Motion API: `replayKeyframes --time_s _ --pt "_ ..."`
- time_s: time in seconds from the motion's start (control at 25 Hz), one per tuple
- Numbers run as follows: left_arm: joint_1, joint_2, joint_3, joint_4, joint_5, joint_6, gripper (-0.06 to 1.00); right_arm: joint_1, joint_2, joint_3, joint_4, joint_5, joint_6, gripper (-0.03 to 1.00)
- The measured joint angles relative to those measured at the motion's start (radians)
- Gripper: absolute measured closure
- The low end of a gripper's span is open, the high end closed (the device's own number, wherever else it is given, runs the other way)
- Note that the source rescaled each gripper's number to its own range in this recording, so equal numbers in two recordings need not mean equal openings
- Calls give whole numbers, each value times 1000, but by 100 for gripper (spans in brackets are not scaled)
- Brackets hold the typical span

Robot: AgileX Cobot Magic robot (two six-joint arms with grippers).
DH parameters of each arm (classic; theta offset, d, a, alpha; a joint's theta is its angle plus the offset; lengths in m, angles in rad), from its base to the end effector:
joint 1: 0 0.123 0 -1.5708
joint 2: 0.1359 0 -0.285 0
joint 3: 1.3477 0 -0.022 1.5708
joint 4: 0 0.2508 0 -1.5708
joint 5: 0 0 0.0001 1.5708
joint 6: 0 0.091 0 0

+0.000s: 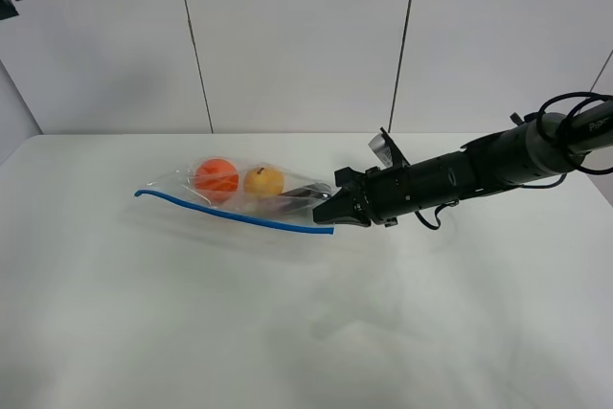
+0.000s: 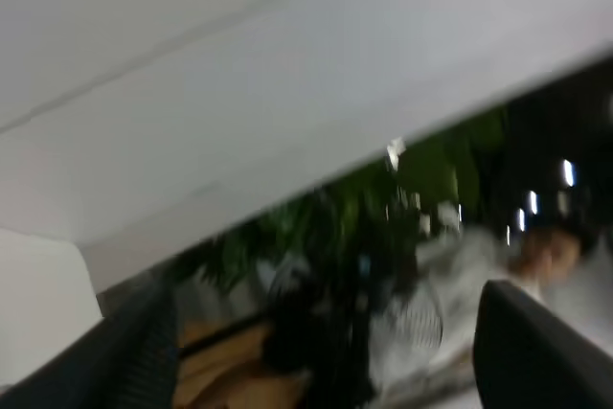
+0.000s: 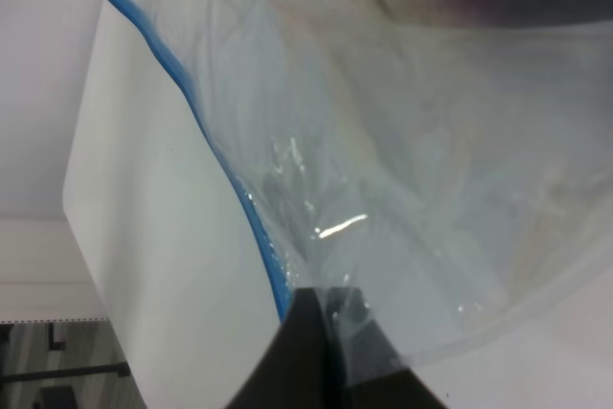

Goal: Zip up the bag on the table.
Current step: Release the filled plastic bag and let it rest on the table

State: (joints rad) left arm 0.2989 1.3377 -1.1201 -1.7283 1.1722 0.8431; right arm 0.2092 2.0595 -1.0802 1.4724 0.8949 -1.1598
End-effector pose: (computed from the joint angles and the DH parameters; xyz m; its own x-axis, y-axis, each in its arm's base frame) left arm 0.2734 -0.0025 0.4043 -0.5579 -0.5613 -0.6113 0.5112 0.3479 -0.7859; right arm 0.3487 0.1463 0.1241 -0.9377 -0.0369 -0.3455 -0.3060 0.5586 0.7709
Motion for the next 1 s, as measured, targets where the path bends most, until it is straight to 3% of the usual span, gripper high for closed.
replayKeyframes --time_s 0.08,0.16,0.24,0.32,0.44,0.52,0.6,0.76,0.8,0.88,1.0 --pt "0 -29 -4 29 24 104 16 0 0 0 -5 0 0 97" --pt "0 -64 -5 126 32 203 16 0 0 0 -8 0 0 97" --pt "0 -101 -5 293 32 294 16 0 0 0 -9 0 0 97" --pt "0 -143 -5 525 36 373 16 0 0 0 -9 0 0 97" --pt "0 -186 -5 873 39 378 16 0 0 0 -11 0 0 97" --pt "0 -198 -5 1066 -12 265 16 0 0 0 -13 0 3 97" --pt "0 -199 -5 1267 -138 24 16 0 0 0 -18 5 10 97" --pt "30 -196 -5 1617 -379 -774 16 0 0 0 -49 7 27 97" --pt "32 -196 -5 1673 -397 -882 16 0 0 0 -59 7 29 97" --pt "11 -196 -5 1756 -407 -951 16 0 0 1 -69 7 33 97" --pt "-55 -210 -5 1761 -426 -849 16 0 0 1 -71 7 34 97"
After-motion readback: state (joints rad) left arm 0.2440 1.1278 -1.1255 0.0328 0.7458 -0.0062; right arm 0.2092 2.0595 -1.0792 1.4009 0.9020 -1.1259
